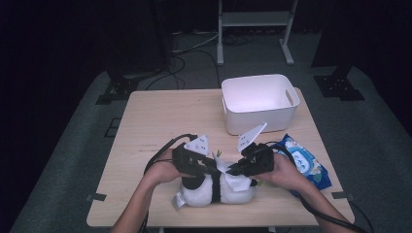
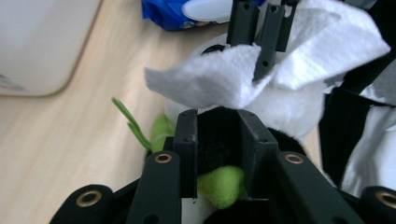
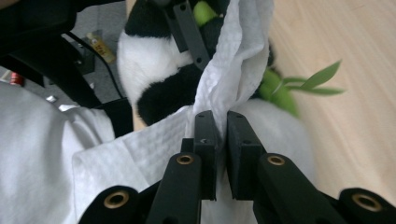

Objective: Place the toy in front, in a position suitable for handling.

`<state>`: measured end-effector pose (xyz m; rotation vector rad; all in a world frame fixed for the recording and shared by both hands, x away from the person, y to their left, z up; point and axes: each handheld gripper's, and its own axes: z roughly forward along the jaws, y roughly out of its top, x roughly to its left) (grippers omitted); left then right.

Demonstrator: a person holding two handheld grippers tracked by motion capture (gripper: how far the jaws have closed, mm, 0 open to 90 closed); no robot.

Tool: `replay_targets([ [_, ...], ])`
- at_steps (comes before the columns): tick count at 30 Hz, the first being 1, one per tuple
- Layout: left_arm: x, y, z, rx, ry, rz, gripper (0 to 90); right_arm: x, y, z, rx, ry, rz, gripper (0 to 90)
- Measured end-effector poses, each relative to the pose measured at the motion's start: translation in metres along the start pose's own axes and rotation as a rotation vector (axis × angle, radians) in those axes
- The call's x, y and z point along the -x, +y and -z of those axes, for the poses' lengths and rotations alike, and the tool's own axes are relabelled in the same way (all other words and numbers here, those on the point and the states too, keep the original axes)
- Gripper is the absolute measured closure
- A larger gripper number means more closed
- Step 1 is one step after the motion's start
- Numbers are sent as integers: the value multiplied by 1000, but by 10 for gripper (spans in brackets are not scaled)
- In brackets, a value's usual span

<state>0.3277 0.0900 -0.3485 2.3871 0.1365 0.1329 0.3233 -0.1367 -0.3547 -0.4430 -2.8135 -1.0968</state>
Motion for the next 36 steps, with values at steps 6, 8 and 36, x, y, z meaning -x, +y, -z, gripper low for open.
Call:
replay_targets([
  [6, -5, 2, -2, -14, 41, -34, 708, 5, 4, 1, 28, -30, -2, 836],
  [8, -4, -4, -5, -12, 7, -30, 697, 5, 5, 1, 41, -32, 8, 838],
  [36, 13, -29, 9, 40, -133, 74, 459, -2, 18, -14, 11, -34, 40, 841],
])
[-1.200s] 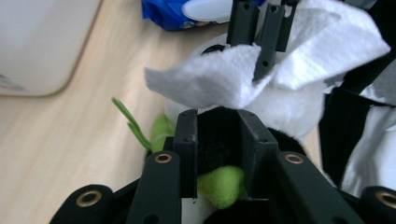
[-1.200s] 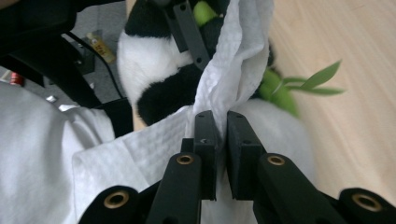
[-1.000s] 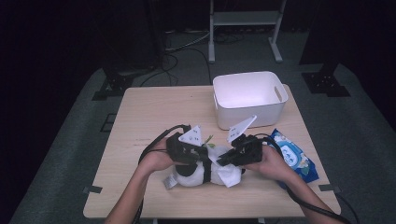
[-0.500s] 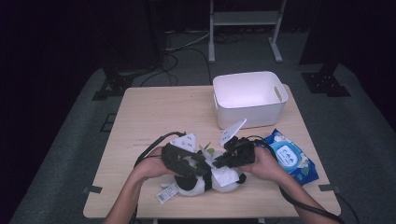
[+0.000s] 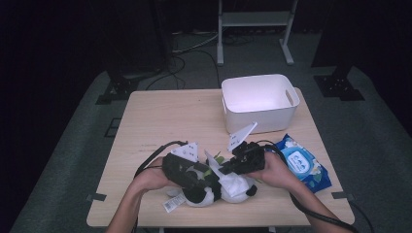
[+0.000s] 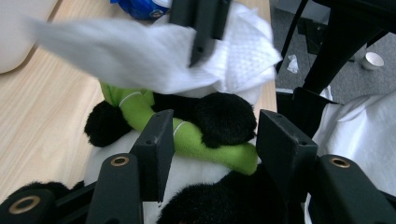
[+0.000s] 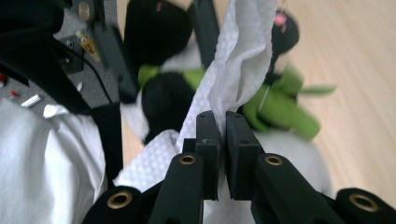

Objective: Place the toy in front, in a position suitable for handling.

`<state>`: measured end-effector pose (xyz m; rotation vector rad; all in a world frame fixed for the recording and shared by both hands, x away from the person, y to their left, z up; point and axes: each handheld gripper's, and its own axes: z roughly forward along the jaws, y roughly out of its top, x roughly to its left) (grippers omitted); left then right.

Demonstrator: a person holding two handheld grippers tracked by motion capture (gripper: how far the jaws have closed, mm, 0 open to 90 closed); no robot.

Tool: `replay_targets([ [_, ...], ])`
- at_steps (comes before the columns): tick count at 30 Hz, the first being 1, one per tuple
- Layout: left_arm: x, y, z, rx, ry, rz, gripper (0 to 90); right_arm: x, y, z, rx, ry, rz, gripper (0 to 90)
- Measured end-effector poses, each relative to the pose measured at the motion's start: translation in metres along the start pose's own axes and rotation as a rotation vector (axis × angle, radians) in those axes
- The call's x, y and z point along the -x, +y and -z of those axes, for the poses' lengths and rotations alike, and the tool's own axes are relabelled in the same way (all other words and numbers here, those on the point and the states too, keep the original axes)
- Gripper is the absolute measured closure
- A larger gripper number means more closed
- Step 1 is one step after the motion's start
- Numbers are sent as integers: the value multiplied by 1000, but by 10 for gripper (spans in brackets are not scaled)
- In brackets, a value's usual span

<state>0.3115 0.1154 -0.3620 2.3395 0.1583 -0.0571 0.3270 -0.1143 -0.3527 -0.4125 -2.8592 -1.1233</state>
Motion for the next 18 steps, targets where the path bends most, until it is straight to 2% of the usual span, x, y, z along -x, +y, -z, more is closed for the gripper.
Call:
replay_targets([
  [3, 0, 1, 3, 5, 7, 1, 456, 2, 5, -3, -6, -31, 1, 841],
  [5, -1, 1, 7, 15, 18, 7, 441, 4, 3, -12, -65, -37, 6, 841],
  [6, -1, 1, 10, 23, 28, 12, 441, 4, 0, -17, -91, -34, 6, 841],
  [9, -2, 1, 18, 44, 47, 18, 439, 3, -7, -20, -99, 5, -13, 842],
  [13, -4, -4, 20, 24, 80, 33, 438, 0, -9, -20, -113, 18, -1, 842],
  [14, -5, -7, 19, 6, 89, 36, 438, -1, -9, -19, -118, 21, 1, 842],
  [17, -7, -14, 11, -3, 72, 67, 432, -6, -6, -19, -140, 15, 36, 840],
  [18, -6, -15, 7, -23, 71, 60, 430, -9, -4, -18, -140, 11, 51, 840],
])
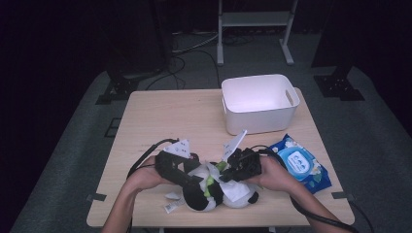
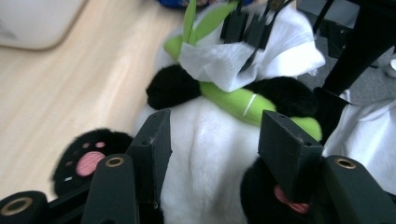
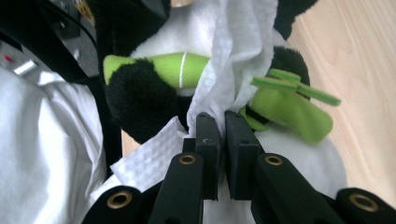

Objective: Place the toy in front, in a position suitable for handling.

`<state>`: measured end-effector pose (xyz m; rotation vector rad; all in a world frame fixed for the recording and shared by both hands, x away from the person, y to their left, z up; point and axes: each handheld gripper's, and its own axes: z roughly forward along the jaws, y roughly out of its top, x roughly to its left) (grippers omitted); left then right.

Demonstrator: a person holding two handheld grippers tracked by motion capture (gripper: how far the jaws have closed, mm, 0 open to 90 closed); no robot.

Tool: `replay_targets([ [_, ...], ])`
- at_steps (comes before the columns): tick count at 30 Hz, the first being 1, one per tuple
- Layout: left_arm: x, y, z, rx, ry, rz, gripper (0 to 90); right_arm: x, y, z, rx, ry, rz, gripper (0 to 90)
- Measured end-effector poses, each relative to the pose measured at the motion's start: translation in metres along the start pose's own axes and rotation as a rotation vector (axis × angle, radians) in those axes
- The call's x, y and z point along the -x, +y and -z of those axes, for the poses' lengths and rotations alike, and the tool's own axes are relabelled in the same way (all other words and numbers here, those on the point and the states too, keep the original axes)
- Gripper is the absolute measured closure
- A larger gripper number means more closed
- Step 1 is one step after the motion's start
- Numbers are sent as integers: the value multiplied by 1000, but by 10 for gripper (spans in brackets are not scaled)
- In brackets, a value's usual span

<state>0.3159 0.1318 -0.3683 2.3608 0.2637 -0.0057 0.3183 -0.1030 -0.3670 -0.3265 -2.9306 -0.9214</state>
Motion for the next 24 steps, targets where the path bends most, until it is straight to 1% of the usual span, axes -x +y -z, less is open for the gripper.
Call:
replay_targets([
  [2, 2, -2, -12, -38, -9, -13, 405, -3, 4, 4, 30, -1, 10, 841],
  [3, 2, -2, -15, -36, -24, -16, 380, -5, 6, 7, 44, -7, 11, 841],
  [4, 2, -2, -17, -26, -36, -24, 373, -5, 8, 8, 56, -15, 20, 841],
  [5, 2, -2, -17, -20, -31, -30, 373, -5, 10, 9, 61, -22, 20, 841],
  [6, 1, -3, -17, -13, -25, -27, 377, -5, 11, 9, 59, -31, 22, 841],
  [7, 0, -3, -16, -10, -24, -34, 385, -4, 11, 8, 52, -39, 22, 841],
  [9, -1, -3, -16, -6, -19, -39, 399, -2, 10, 5, 36, -38, 19, 841],
  [11, -1, -1, -17, -14, -13, -57, 405, -1, 6, 1, 18, -32, 13, 841],
  [15, -4, 3, -19, -14, -17, -65, 403, 0, -3, -1, 10, -36, -10, 846],
  [18, -7, 7, -22, -18, -18, -75, 399, -1, -7, 0, 8, -47, -10, 846],
  [19, -8, 8, -22, -17, -17, -77, 400, 0, -8, 1, 9, -46, -15, 847],
  [20, -8, 10, -23, -21, -7, -81, 404, 0, -10, 2, 9, -47, -17, 847],
  [21, -10, 11, -24, -28, 1, -82, 423, 1, -11, 3, 8, -43, -25, 847],
  [24, -12, 15, -27, -32, -9, -74, 416, 0, -15, 5, 12, -46, -30, 848],
])
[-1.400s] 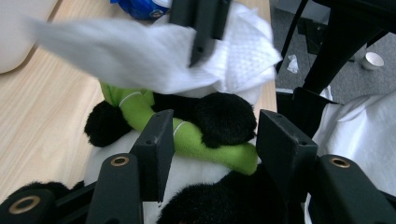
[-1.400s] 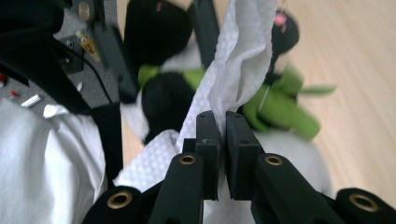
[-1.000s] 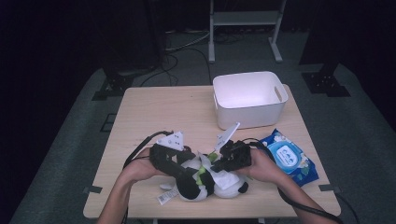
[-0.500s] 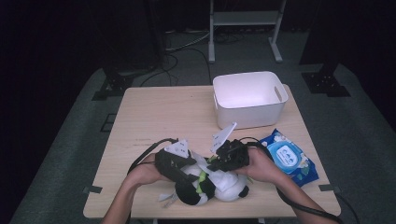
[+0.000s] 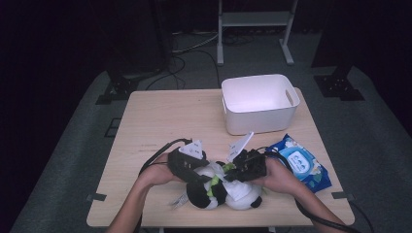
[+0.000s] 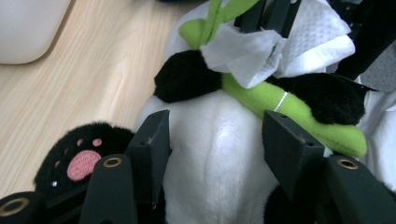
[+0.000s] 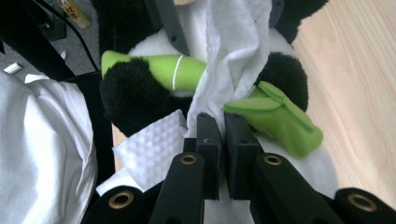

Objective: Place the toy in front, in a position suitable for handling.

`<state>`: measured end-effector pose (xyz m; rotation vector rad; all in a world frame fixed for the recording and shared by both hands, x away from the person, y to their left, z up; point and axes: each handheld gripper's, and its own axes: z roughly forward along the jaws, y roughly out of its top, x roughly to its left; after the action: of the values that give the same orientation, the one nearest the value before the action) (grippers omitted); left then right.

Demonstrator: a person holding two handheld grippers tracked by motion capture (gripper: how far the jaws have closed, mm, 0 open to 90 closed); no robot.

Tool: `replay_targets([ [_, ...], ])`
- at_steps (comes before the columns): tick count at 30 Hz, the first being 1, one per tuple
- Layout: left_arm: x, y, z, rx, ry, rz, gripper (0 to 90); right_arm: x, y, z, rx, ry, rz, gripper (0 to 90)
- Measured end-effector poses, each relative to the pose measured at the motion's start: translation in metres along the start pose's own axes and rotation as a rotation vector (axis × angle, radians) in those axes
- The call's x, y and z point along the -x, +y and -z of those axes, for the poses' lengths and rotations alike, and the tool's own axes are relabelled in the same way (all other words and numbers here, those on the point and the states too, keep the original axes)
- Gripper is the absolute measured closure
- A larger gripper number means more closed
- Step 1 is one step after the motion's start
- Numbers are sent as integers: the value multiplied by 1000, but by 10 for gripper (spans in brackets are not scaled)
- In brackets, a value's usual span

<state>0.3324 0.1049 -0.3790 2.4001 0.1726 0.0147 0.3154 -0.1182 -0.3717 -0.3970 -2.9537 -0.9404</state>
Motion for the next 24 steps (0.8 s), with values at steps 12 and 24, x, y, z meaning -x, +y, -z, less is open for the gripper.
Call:
replay_targets([
  [12, 12, -8, 18, 44, 12, 29, 347, -7, 14, 8, 56, 33, 17, 843],
  [24, 26, -34, 29, 120, 4, 71, 243, -20, 56, -26, 19, 67, 111, 842],
])
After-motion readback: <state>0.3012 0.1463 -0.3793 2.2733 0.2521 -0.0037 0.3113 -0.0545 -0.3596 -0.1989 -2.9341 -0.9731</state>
